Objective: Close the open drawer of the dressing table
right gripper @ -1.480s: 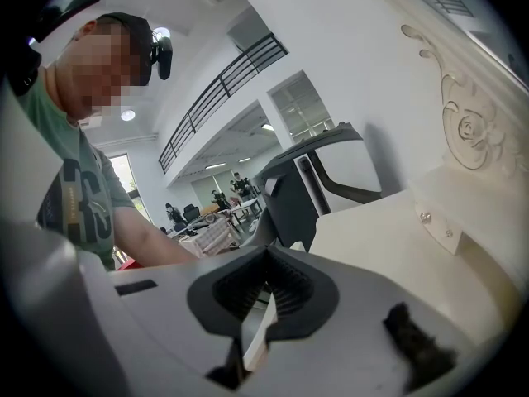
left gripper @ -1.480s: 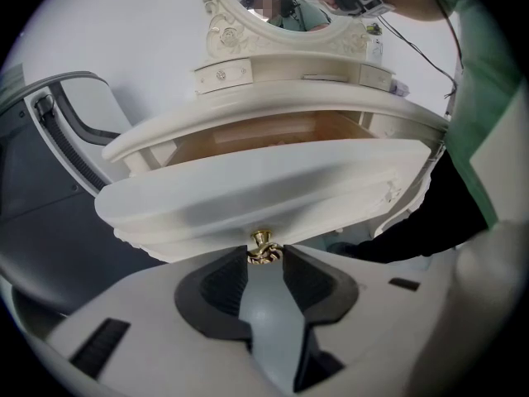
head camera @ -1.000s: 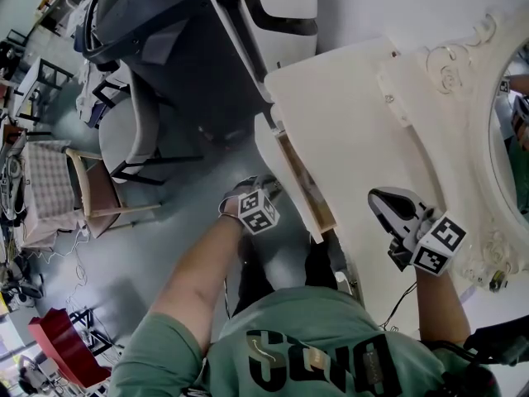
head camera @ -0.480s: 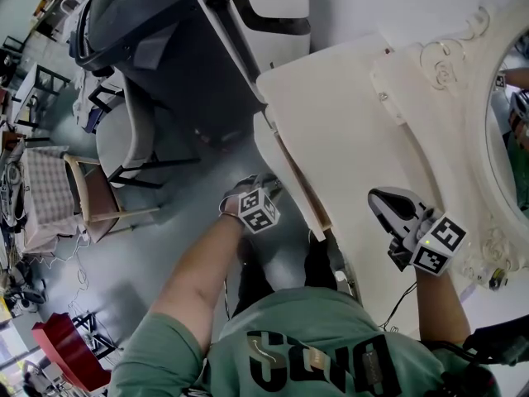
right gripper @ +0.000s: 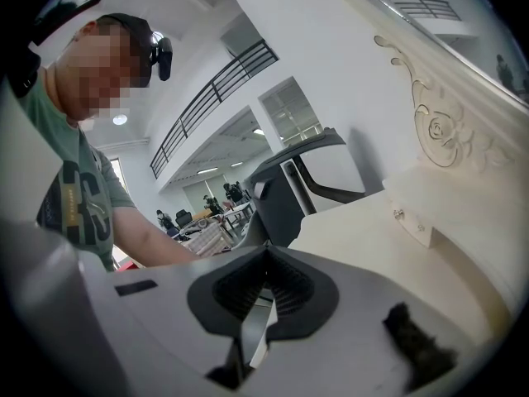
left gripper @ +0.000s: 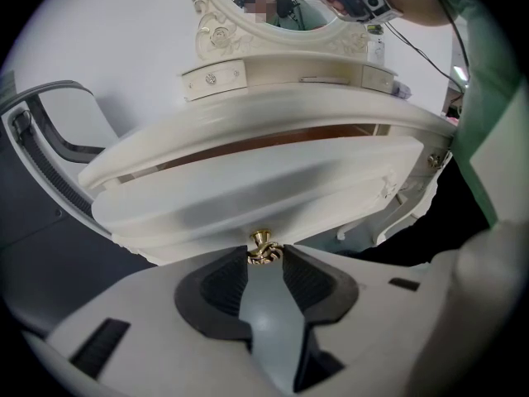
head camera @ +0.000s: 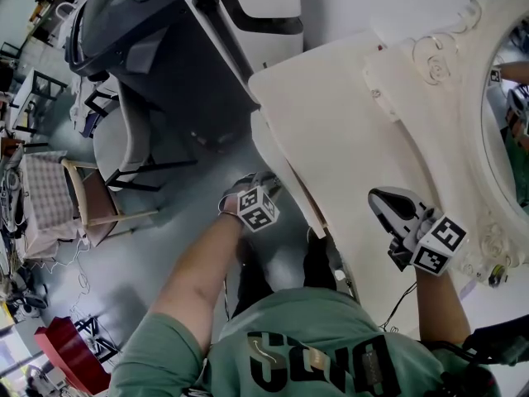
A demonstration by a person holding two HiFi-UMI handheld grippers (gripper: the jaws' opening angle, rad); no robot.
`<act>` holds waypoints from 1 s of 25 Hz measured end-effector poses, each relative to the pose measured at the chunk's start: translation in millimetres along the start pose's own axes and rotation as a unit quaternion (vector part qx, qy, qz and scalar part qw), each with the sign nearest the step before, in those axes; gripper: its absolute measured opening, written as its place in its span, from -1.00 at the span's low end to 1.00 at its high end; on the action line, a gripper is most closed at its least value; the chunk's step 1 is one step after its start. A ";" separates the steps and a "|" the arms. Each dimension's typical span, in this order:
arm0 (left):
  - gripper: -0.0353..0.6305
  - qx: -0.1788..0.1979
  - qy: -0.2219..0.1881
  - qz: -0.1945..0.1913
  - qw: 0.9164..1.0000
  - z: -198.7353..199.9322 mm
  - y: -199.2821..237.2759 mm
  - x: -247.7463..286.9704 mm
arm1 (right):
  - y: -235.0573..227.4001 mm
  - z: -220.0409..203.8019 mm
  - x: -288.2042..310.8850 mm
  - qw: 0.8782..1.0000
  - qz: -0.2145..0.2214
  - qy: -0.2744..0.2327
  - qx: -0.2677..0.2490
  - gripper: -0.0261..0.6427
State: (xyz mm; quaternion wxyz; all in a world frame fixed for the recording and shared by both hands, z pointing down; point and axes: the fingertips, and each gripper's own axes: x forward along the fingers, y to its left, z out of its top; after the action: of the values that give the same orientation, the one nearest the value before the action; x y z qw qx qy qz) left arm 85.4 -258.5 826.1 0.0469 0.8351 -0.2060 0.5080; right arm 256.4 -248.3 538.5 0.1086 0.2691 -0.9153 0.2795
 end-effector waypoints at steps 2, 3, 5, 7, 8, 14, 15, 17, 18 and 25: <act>-0.48 0.001 -0.001 -0.001 1.000 3.0 -0.1 1.3 | -1.7 -1.0 -2.4 1.000 -0.002 -0.002 0.001 -0.89; -0.47 0.002 -0.001 -0.001 1.000 4.5 0.2 2.0 | -2.6 -1.5 -3.5 1.000 -0.003 -0.002 0.002 -0.89; -0.47 0.003 -0.002 -0.001 1.000 7.4 0.9 3.4 | -4.5 -2.2 -5.3 1.000 -0.004 -0.002 0.003 -0.89; -0.48 0.003 -0.002 -0.001 1.000 10.2 1.2 5.0 | -5.9 -2.5 -7.0 1.000 -0.005 -0.003 0.005 -0.89; -0.48 0.003 -0.002 -0.002 1.000 11.5 1.3 6.0 | -6.6 -2.7 -7.8 1.000 -0.006 -0.003 0.005 -0.89; -0.48 0.007 -0.006 -0.002 1.000 19.5 2.8 10.9 | -11.4 -3.9 -12.1 1.000 -0.010 -0.008 0.009 -0.89; -0.47 0.008 -0.006 -0.002 1.000 20.6 3.0 11.6 | -12.3 -4.1 -12.8 1.000 -0.011 -0.008 0.009 -0.89; -0.47 0.009 -0.007 -0.003 1.000 23.0 2.9 12.9 | -14.1 -4.7 -14.4 1.000 -0.012 -0.009 0.011 -0.89; -0.48 0.009 -0.007 -0.004 1.000 24.3 2.9 13.4 | -14.9 -5.0 -15.1 1.000 -0.013 -0.010 0.012 -0.89; -0.47 0.013 -0.010 -0.006 1.000 31.2 3.8 17.4 | -19.2 -6.6 -18.0 1.000 -0.015 -0.012 0.016 -0.89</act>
State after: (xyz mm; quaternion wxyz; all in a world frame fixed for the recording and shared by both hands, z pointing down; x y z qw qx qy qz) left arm 116.8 -276.2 825.7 0.0364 0.8421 -0.1948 0.5016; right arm 282.2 -250.1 546.3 0.0975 0.2882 -0.9077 0.2888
